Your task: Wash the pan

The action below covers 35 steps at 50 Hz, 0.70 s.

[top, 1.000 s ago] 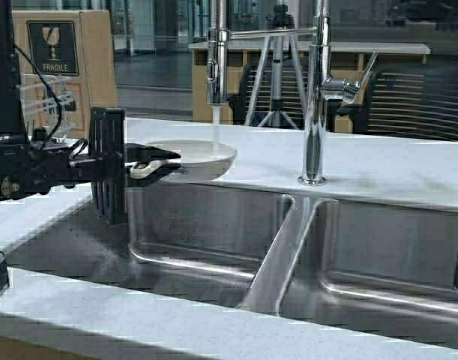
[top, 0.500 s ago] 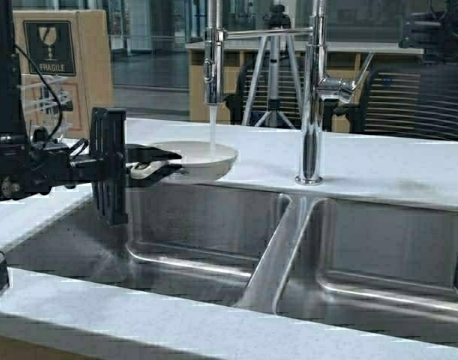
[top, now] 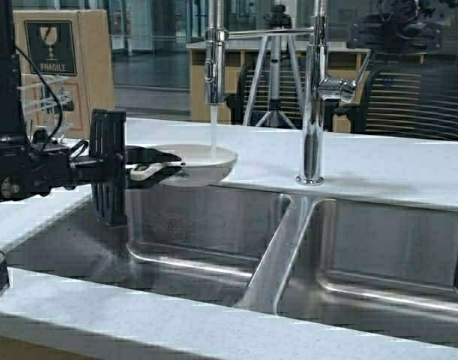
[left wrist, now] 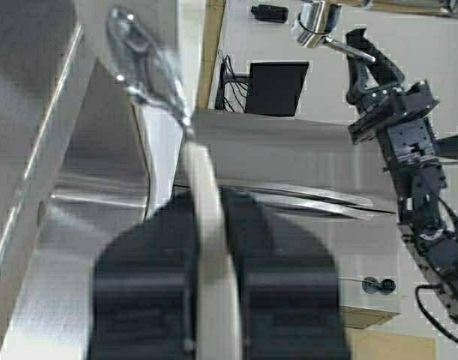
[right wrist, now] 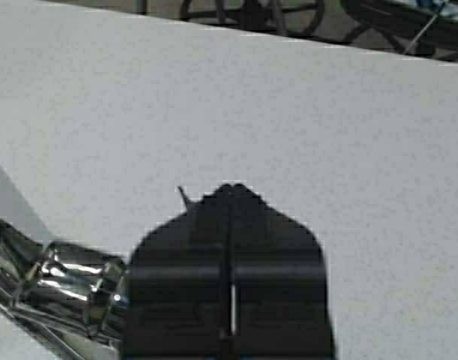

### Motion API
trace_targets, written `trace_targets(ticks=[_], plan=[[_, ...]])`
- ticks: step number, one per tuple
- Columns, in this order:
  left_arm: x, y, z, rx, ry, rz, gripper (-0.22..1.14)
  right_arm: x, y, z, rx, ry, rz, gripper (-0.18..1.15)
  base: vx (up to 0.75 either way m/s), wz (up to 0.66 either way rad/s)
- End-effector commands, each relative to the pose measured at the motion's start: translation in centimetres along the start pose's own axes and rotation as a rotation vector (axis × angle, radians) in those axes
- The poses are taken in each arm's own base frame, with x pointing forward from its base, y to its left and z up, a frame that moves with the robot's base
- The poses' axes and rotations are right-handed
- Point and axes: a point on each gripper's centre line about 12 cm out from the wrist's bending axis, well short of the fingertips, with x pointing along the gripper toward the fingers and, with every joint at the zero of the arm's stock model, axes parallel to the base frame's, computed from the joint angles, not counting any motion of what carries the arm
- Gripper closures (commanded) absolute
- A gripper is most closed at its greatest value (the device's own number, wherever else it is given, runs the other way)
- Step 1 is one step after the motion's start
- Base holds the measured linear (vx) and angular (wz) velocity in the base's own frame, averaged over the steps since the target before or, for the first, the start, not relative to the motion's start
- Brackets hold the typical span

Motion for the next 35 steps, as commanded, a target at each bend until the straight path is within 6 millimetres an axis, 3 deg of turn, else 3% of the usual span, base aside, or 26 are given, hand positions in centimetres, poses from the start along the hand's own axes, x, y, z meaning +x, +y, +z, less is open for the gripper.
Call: trace_targets(ticks=[1, 11, 17, 24, 35], plan=[[0.6, -0.9, 0.3, 0.030, 0.007, -0.067, 0.89, -0.3, 3.6, 2.7, -0.034, -0.048, 0.066, 0.92, 0.00, 0.00], [1.2, -0.7, 0.8, 0.023, 0.004, -0.163, 0.89, -0.6, 4.7, 3.8, -0.056, -0.066, 0.086, 0.92, 0.00, 0.00], [1.6, -0.2, 1.2, 0.082, -0.004, -0.170, 0.89, -1.8, 3.7, 5.2, -0.046, -0.098, 0.068, 0.92, 0.00, -0.02], [1.9, -0.7, 1.6, 0.279, -0.044, -0.184, 0.89, -3.7, 2.2, 6.2, -0.032, -0.126, 0.042, 0.92, 0.00, 0.00], [0.7, -0.7, 1.8, 0.308, -0.133, -0.079, 0.89, -6.7, 1.0, 5.7, -0.020, -0.136, 0.021, 0.92, 0.00, 0.00]])
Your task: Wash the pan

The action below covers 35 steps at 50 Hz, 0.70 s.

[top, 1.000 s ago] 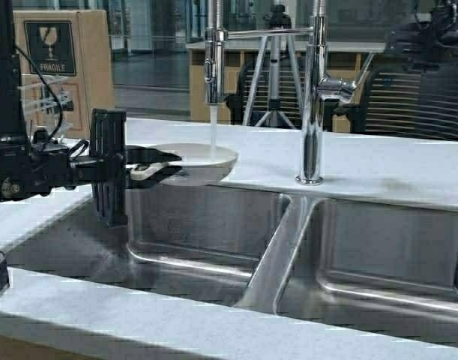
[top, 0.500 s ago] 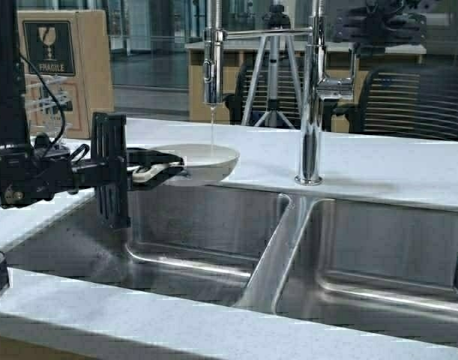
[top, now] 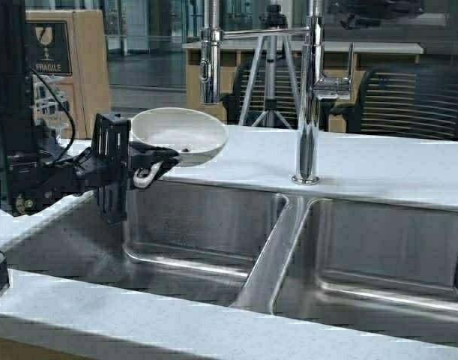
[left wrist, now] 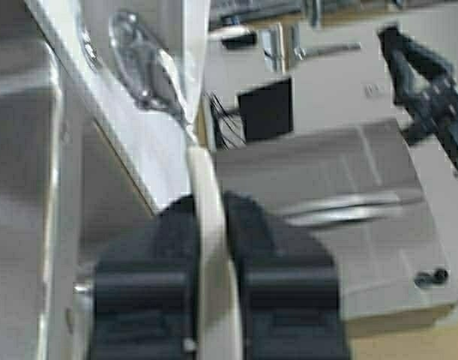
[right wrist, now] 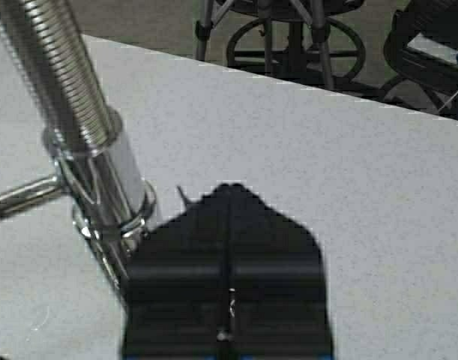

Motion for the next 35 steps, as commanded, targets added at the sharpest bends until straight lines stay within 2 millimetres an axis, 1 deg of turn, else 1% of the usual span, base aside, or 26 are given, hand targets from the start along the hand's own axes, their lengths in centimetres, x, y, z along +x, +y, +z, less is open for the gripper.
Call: trace_targets(ticks=[1, 5, 10, 14, 18, 25, 32, 35], plan=[[-0.2, -1.4, 0.3, 0.038, -0.022, 0.034, 0.89, -2.6, -0.5, 1.8, 0.012, -0.065, -0.009, 0.92, 0.00, 0.00], [-1.0, -0.8, -0.1, 0.017, -0.003, 0.134, 0.89, -3.5, -0.5, 1.3, 0.016, -0.062, -0.008, 0.92, 0.00, 0.00], [-2.2, -0.1, -1.0, -0.065, 0.019, 0.234, 0.89, -4.6, -0.5, 0.7, 0.022, -0.053, -0.009, 0.92, 0.00, 0.00], [-2.8, 0.1, -1.6, -0.135, 0.028, 0.252, 0.89, -5.6, -0.5, 0.3, 0.024, -0.047, -0.010, 0.92, 0.00, 0.00], [-2.8, 0.3, -1.9, -0.170, 0.047, 0.236, 0.89, -6.6, -0.5, 0.0, 0.029, -0.041, -0.011, 0.92, 0.00, 0.00], [-2.8, 1.3, -2.3, -0.173, 0.065, 0.244, 0.89, -8.1, 0.0, -0.9, 0.053, -0.028, -0.002, 0.92, 0.00, 0.00], [-3.1, 2.6, -2.1, -0.123, 0.050, 0.369, 0.89, -9.5, 0.2, -1.3, 0.055, -0.025, 0.002, 0.92, 0.00, 0.00], [-3.0, 2.8, -1.7, -0.091, 0.053, 0.428, 0.89, -10.1, 0.2, -1.5, 0.055, -0.026, 0.003, 0.92, 0.00, 0.00]])
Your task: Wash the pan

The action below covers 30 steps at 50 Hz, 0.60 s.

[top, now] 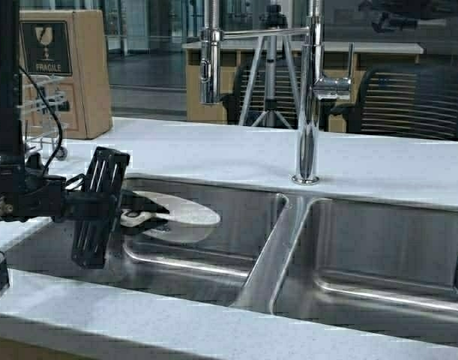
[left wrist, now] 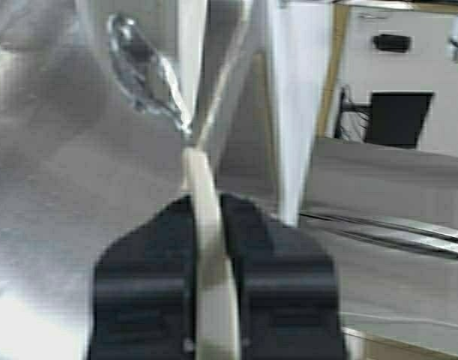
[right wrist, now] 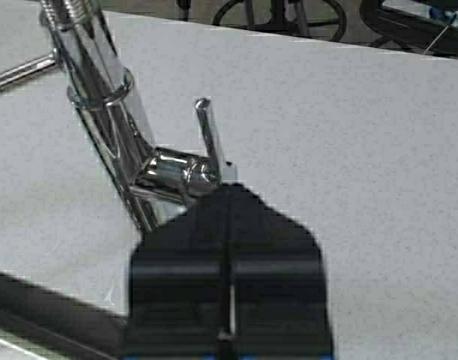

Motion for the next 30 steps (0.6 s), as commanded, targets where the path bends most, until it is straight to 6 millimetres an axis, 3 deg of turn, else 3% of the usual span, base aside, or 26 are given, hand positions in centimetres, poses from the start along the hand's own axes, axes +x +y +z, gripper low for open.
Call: trace_targets(ticks=[1, 11, 23, 30], plan=[[0.5, -0.8, 1.2, 0.090, -0.034, 0.072, 0.89, -1.8, 0.4, 1.4, 0.001, -0.057, 0.011, 0.92, 0.00, 0.00], [1.6, -3.3, 3.1, 0.327, -0.028, 0.255, 0.89, -3.1, 0.5, 2.2, 0.000, -0.091, 0.015, 0.92, 0.00, 0.00], [3.0, -9.8, 4.3, 0.923, 0.133, 0.679, 0.89, -3.7, 0.8, 3.0, 0.005, -0.143, 0.028, 0.92, 0.00, 0.00], [3.3, -13.2, 4.9, 1.067, 0.169, 0.776, 0.89, -3.7, 1.2, 3.1, 0.003, -0.154, 0.042, 0.92, 0.00, 0.00]])
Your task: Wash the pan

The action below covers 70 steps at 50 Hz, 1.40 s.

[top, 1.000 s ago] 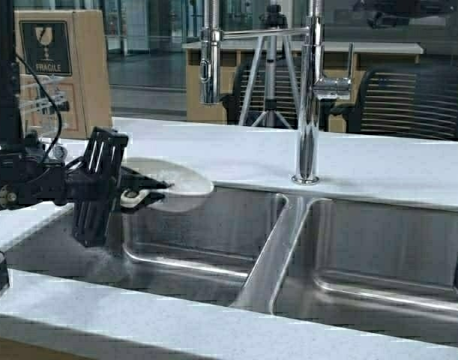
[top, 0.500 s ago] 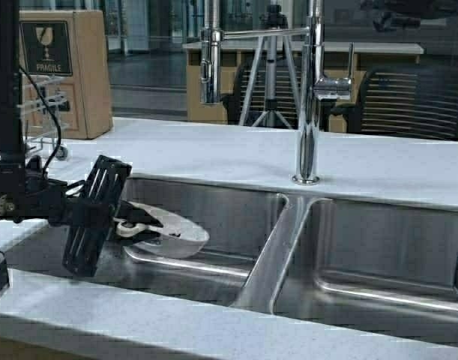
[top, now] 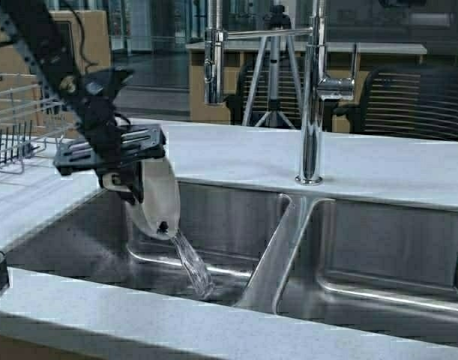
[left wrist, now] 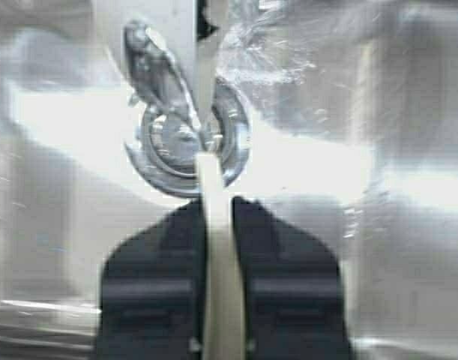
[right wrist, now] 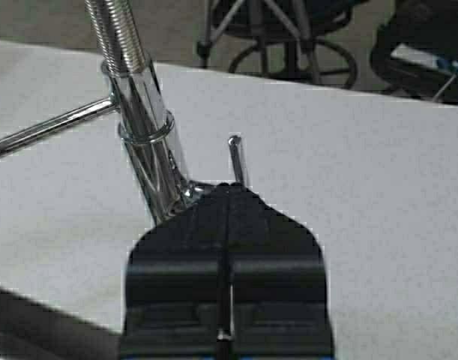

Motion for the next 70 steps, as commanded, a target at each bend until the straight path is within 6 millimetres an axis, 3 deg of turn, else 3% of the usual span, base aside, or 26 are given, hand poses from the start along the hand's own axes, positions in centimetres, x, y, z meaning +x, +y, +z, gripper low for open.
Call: trace_targets(ticks=[1, 17, 21, 30, 37, 44, 59, 70], plan=[[-2.8, -0.9, 4.0, 0.082, -0.025, 0.075, 0.89, -0.4, 0.5, 1.4, 0.000, -0.052, 0.016, 0.92, 0.00, 0.00], [-7.1, -2.5, 5.6, 0.306, -0.040, 0.207, 0.89, -0.8, 0.6, 1.8, 0.000, -0.070, 0.020, 0.92, 0.00, 0.00], [-7.0, -2.4, 5.4, 0.298, -0.037, 0.204, 0.89, -0.8, 0.6, 1.8, 0.000, -0.072, 0.020, 0.92, 0.00, 0.00], [-4.1, -1.9, 3.6, 0.328, 0.047, 0.222, 0.89, -0.8, 0.7, 1.7, 0.000, -0.069, 0.021, 0.92, 0.00, 0.00], [-5.2, -1.9, 4.4, 0.377, 0.015, 0.233, 0.89, -0.8, 0.6, 1.5, -0.002, -0.063, 0.019, 0.92, 0.00, 0.00], [-8.9, -0.2, 7.4, 0.376, -0.103, 0.266, 0.89, -0.8, 0.7, 1.7, -0.002, -0.067, 0.021, 0.92, 0.00, 0.00], [-18.9, 6.3, 12.3, 0.456, -0.311, 0.436, 0.89, -0.6, 0.7, 1.9, -0.002, -0.072, 0.021, 0.92, 0.00, 0.00], [-24.6, 11.6, 15.1, 0.420, -0.399, 0.579, 0.88, -0.6, 0.7, 2.0, -0.002, -0.075, 0.020, 0.92, 0.00, 0.02]])
